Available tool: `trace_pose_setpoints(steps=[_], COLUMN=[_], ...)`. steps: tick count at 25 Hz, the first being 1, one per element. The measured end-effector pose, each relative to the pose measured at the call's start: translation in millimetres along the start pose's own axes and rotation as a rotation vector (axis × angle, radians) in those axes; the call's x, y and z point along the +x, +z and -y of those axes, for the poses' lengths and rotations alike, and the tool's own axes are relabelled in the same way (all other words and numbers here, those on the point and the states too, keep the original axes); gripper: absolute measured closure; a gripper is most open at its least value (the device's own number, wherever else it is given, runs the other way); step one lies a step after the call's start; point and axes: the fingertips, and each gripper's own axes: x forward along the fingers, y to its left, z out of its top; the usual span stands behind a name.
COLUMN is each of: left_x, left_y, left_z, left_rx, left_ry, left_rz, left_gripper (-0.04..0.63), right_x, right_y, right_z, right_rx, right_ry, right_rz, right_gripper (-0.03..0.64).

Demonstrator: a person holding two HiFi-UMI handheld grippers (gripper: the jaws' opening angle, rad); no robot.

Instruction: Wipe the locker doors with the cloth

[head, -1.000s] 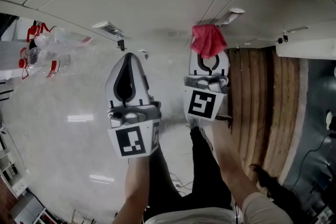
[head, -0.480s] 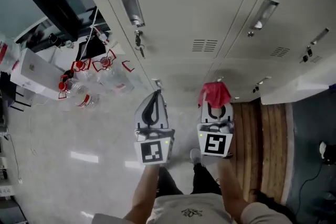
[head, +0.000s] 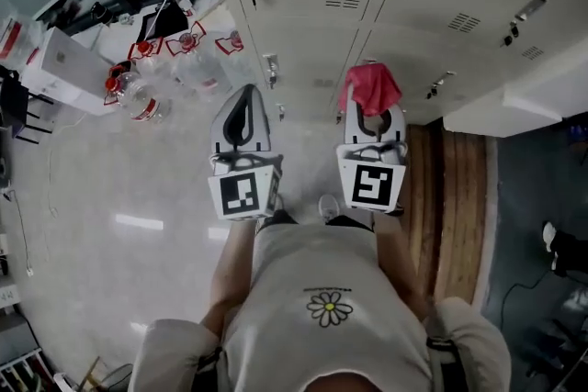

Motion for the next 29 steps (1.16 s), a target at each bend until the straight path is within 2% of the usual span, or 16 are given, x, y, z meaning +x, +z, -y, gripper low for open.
trace_pose_setpoints(steps=[6, 14, 19, 23, 29], left_x=[-12.1, -4.7, 1.2, 3.5, -1.7], left_y=[4.2, 16.4, 13.2, 7.5, 17.1], left_z=[11.8, 44.0, 53.9, 54.8, 64.6], left_rx=[0.039, 0.062, 0.064, 0.1, 0.06], left_ry=[0.035, 0.011, -0.001, -0.01, 0.009], left_rz=[0.017, 0.073, 0.066, 0.059, 0.063], left_gripper=[0.578, 0.58, 0.58, 0.58, 0.578], right_x=[-27.5, -30.2, -32.1, -33.3, -40.0], right_y=[-10.3, -8.0, -14.8, -18.2, -22.5], right_z=[-15.7, 0.8, 6.4, 10.4, 10.3], right_rx=[0.04, 0.068, 0.043, 0.033, 0.049], right_ry=[0.065, 0.055, 0.081, 0.084, 0.093], right_rz=[-0.023, 0.027, 0.011, 0.0, -0.013], right_gripper=[0.586, 0.586, 0.586, 0.586, 0.586])
